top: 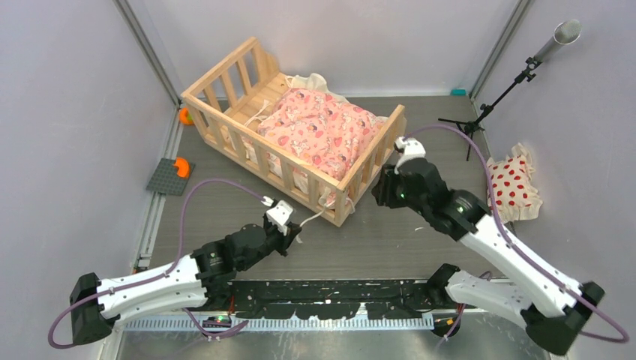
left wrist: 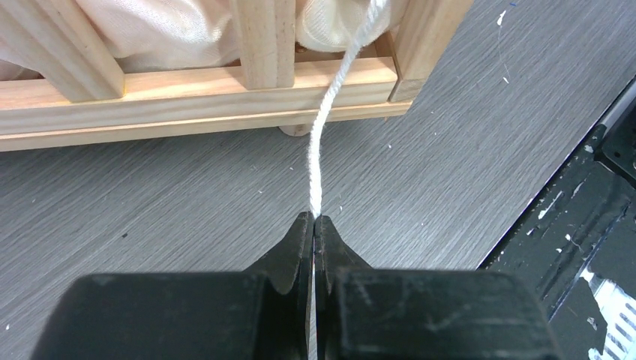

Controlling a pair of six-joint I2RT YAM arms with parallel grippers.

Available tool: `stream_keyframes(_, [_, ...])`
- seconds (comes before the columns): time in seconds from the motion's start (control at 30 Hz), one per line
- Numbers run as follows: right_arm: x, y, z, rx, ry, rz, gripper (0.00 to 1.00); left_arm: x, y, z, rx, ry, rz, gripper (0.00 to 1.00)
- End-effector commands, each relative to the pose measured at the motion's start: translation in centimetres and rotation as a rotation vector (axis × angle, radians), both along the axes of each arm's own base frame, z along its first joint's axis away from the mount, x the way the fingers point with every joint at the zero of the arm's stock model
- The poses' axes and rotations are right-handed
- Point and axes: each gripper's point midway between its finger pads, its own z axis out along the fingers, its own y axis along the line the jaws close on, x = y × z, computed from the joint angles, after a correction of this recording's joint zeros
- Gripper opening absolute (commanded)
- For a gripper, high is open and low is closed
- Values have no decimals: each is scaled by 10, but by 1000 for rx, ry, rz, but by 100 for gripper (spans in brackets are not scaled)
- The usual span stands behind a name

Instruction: Set up the pet bed

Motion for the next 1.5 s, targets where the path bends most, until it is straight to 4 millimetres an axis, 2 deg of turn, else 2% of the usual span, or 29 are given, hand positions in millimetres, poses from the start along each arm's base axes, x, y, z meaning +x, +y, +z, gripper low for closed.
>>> stream_keyframes(0.0, [-8,-17,-18,28,-142,27,49,4,5,3,-13,4,41,0])
stream_keyframes(0.07, [-18,-2,-37,83,-187,145,53,4,5,4,-16,6,41,0])
stream_keyframes(0.1, [-19,7,-35,136,-247,197,53,4,5,4,-17,8,41,0])
stream_keyframes(0.17, [-19,13,-37,184,-337,238,54,3,4,4,-19,11,40,0])
stream_keyframes(0.2, [-19,15,-31,206,-394,254,54,3,4,5,-19,13,38,0])
stream_keyframes(0.4, [-7,19,-19,191,-573,290,57,2,4,3,-24,16,37,0])
stream_keyframes(0.6, [-1,40,-17,192,-598,375,57,2,4,3,-35,13,34,0])
stream_keyframes(0.9, [13,52,-32,161,-531,375,50,2,0,6,-50,13,24,0])
stream_keyframes(1.03, [19,48,-41,144,-497,331,40,1,-4,4,-45,20,13,0])
stream_keyframes(1.17, [18,49,-49,144,-464,328,23,0,-6,2,-44,25,7,0])
stream_keyframes(1.3, [12,48,-49,162,-442,328,7,0,-6,2,-44,26,6,0])
stream_keyframes(1.37, [8,44,-43,171,-437,324,1,0,-7,3,-47,26,2,0])
stream_keyframes(1.47, [-1,35,-41,169,-396,302,1,0,-7,4,-51,24,2,0])
